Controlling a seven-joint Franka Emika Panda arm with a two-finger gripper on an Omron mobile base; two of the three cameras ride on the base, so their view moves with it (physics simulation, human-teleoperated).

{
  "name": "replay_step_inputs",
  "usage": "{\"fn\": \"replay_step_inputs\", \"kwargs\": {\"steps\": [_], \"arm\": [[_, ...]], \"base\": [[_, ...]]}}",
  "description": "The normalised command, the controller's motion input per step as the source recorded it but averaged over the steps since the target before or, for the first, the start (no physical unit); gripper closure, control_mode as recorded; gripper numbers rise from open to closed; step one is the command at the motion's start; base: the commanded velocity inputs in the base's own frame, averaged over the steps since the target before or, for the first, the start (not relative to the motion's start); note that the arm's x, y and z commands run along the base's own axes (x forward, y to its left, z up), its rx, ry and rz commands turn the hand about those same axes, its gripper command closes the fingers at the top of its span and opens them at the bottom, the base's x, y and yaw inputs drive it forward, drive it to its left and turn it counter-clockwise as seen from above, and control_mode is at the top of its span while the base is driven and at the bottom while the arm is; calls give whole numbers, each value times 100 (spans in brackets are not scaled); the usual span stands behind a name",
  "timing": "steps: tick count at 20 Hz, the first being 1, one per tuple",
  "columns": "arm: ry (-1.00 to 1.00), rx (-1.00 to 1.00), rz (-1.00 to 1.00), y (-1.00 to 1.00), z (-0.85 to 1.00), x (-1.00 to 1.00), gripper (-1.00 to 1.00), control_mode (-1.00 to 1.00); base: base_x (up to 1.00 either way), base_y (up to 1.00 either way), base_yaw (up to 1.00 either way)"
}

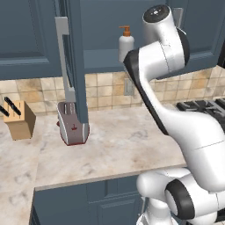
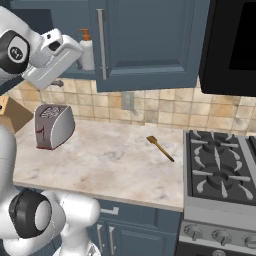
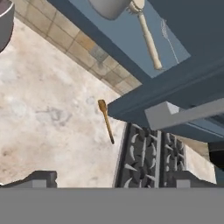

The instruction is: Pick the dish brush and soap dispenser from the cabinet and place them on the counter.

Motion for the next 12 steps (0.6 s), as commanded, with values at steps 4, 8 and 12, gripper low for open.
{"fn": "replay_step_inputs", "kwargs": {"steps": [4, 8, 12], "arm": [[5, -22, 3, 0, 1, 33, -100, -100], [9, -21, 1, 7, 10, 22, -100, -100], [13, -19, 1, 12, 8, 28, -100, -100]], "base": [[0, 0, 0], [0, 0, 0], [0, 0, 0]]}}
